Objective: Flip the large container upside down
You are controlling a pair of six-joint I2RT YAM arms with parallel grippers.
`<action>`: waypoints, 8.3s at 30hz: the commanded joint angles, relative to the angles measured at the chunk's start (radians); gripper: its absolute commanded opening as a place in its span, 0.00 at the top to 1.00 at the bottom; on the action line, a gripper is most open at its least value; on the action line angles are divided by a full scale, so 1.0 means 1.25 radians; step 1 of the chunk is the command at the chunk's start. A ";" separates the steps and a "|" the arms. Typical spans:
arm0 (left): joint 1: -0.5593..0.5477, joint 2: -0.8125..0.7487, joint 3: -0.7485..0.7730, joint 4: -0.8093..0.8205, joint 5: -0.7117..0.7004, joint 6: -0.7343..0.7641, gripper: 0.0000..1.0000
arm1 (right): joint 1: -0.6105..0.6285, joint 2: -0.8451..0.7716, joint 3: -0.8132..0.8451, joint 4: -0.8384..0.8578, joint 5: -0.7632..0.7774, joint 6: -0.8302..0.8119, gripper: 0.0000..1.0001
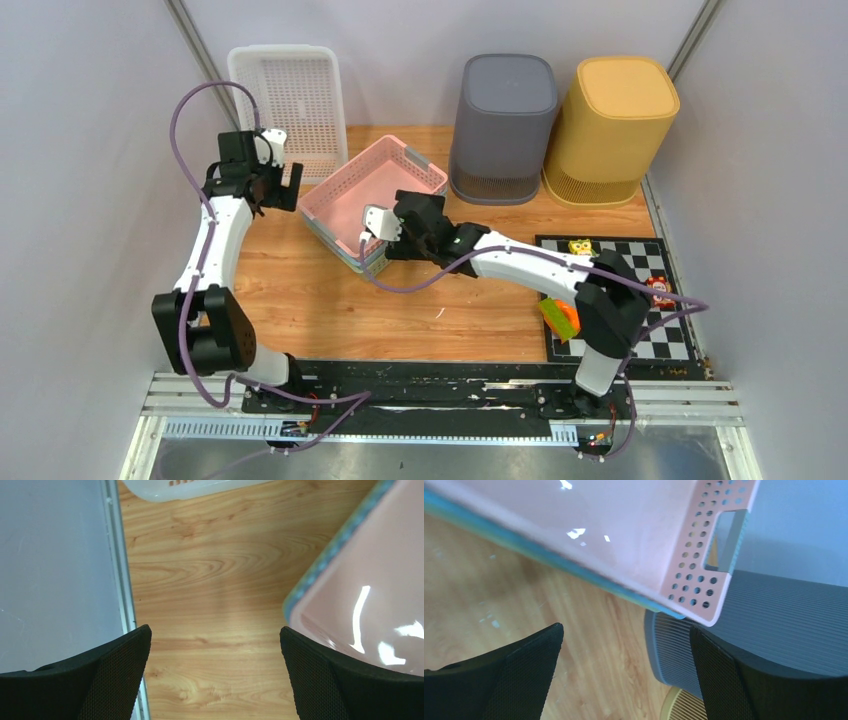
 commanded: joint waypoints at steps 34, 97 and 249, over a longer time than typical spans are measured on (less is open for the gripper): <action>-0.074 0.103 -0.113 0.125 0.052 -0.065 0.00 | 0.036 -0.078 0.151 -0.187 -0.105 0.036 0.00; -0.173 0.445 0.443 0.300 -0.014 -0.209 0.00 | -0.114 -0.079 0.275 -0.382 -0.308 0.178 0.00; -0.224 -0.451 -0.033 -0.224 0.559 -0.077 1.00 | -0.211 -0.610 -0.155 -0.376 -0.591 0.055 0.00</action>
